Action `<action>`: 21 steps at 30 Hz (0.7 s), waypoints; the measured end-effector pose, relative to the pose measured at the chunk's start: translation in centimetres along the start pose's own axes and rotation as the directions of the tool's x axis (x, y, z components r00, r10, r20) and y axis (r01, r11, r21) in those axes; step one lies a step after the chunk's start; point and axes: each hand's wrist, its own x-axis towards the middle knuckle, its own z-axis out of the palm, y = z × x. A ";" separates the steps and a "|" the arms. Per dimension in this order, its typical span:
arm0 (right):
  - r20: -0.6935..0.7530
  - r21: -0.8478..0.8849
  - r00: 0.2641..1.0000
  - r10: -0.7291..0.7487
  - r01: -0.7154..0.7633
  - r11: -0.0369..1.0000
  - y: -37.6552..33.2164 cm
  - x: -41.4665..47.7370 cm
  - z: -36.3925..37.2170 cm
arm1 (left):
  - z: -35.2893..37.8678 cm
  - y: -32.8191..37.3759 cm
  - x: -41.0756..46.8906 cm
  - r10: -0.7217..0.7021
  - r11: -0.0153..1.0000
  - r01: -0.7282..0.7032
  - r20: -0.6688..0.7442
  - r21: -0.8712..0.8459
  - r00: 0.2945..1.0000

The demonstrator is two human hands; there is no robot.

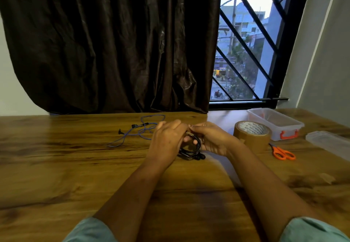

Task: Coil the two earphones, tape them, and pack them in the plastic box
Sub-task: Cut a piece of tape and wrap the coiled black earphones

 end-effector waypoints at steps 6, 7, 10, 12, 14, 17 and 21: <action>-0.035 -0.038 0.998 -0.060 0.059 0.998 0.1 0.2 -0.2 | 0.2 -0.2 0.0 -0.074 0.997 0.074 -0.001 -0.027 0.997; -0.040 -0.047 0.997 -0.069 0.068 0.997 0.1 0.2 -0.3 | 0.2 -0.2 -0.1 -0.085 0.996 0.085 0.001 -0.037 0.996; -0.043 -0.062 0.995 -0.088 0.085 0.994 0.2 0.4 -0.4 | 0.4 -0.3 0.0 -0.109 0.992 0.110 0.014 -0.062 0.994; -0.045 -0.056 0.994 -0.100 0.097 0.994 0.2 0.5 -0.4 | 0.3 -0.2 0.2 -0.139 0.986 0.140 0.017 -0.086 0.990; -0.044 -0.055 0.992 -0.116 0.113 0.992 0.2 0.6 -0.3 | 0.2 0.0 0.1 -0.167 0.981 0.166 0.004 -0.103 0.986; -0.038 -0.074 0.991 -0.132 0.129 0.989 0.2 0.8 -0.3 | -0.1 0.2 0.1 -0.235 0.963 0.231 -0.010 -0.137 0.972; -0.043 -0.115 0.989 -0.144 0.139 0.984 0.5 0.9 -0.3 | -0.1 -0.2 0.3 -0.259 0.951 0.259 0.018 -0.171 0.966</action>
